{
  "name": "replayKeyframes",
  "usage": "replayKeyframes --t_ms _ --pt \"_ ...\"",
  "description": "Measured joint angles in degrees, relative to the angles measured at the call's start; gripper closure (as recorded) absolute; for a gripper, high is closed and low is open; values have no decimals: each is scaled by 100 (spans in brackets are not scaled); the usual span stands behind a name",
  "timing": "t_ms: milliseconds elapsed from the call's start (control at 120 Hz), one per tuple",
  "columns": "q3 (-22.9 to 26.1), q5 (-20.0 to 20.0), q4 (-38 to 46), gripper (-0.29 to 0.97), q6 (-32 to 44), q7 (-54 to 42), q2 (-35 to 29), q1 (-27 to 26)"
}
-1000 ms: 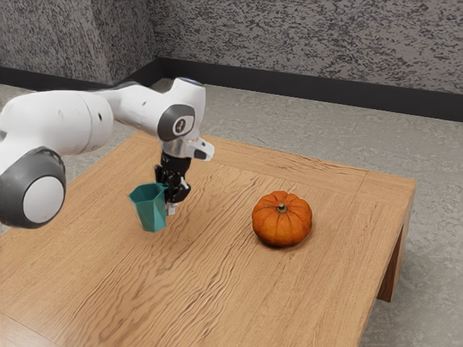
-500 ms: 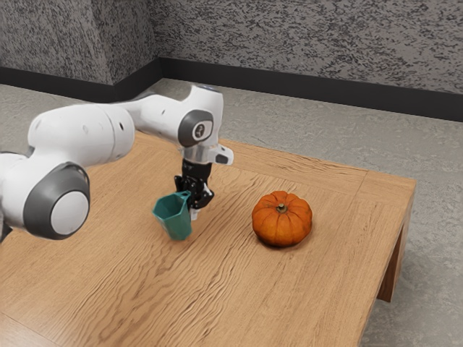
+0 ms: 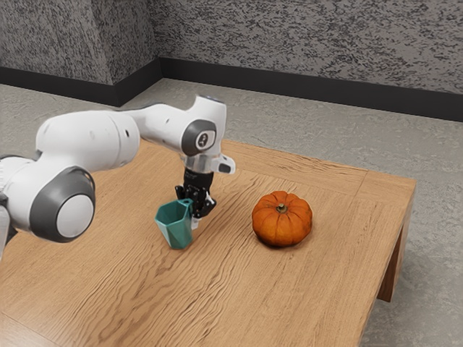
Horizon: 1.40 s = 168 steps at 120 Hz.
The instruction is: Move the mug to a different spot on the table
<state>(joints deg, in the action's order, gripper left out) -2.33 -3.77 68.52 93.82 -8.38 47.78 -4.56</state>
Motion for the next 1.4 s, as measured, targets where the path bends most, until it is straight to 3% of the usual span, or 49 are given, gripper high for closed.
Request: replayKeyframes --t_ms 300,408,525,800,933,1175,1400 --pt "5 76 4 52 7 120 50 7" --pt "5 98 3 32 13 131 46 22" --pt "14 108 -2 18 17 138 38 20" --pt "60 243 -202 5 21 132 -211 18" --pt "120 462 53 3 16 64 -1130 12" --pt "127 598 2198 1 -18 -682 -3817 45" --pt "118 604 2247 0 -153 -1477 -4325 55"
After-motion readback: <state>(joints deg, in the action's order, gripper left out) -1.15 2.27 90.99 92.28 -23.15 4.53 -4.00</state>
